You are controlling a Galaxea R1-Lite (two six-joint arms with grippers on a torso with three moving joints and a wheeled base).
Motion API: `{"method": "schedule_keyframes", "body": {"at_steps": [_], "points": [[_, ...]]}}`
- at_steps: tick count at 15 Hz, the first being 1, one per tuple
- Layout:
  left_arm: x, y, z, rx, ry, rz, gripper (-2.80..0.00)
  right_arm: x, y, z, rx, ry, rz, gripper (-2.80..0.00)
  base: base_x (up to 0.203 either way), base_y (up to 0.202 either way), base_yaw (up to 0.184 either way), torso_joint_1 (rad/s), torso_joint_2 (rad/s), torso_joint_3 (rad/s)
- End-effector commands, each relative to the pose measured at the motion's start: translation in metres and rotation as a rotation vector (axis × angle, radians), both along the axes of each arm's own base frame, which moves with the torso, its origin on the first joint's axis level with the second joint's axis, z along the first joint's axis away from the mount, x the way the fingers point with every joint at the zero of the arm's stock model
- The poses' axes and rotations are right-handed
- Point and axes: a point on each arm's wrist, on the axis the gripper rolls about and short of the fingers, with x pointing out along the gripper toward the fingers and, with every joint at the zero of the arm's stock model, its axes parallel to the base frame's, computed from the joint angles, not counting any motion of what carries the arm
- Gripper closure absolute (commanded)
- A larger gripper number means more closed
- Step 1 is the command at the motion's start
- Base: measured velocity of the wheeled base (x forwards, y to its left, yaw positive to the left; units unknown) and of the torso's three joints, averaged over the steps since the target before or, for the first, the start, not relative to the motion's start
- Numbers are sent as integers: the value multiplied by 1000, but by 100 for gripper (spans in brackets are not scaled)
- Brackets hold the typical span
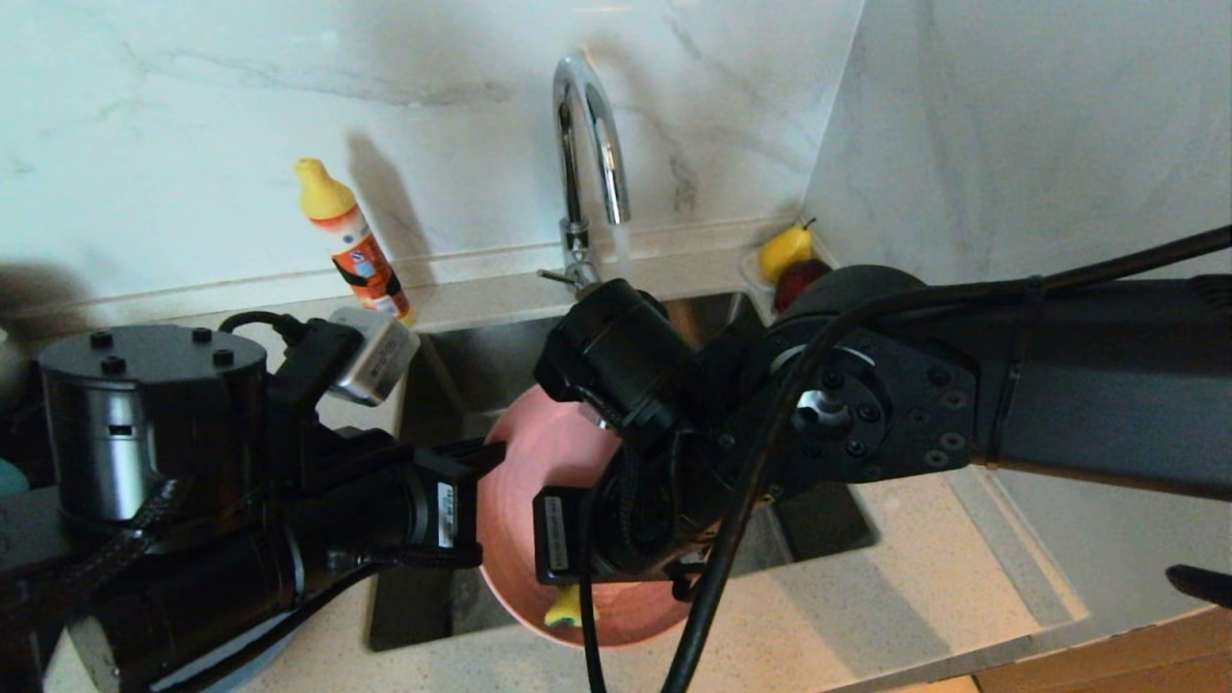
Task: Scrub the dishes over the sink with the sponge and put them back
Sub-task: Wipe the plate
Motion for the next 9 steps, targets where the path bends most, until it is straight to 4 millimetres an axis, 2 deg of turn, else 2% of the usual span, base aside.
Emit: {"method": "schedule_keyframes", "body": {"at_steps": [1, 9], "points": [[0, 0, 2, -4, -4, 2, 0, 6, -10, 1, -17, 17, -31, 0, 0, 0, 0, 0, 0, 0], [0, 0, 6, -10, -13, 7, 0, 14, -47, 20, -11, 8, -103, 0, 0, 0, 0, 0, 0, 0]]}}
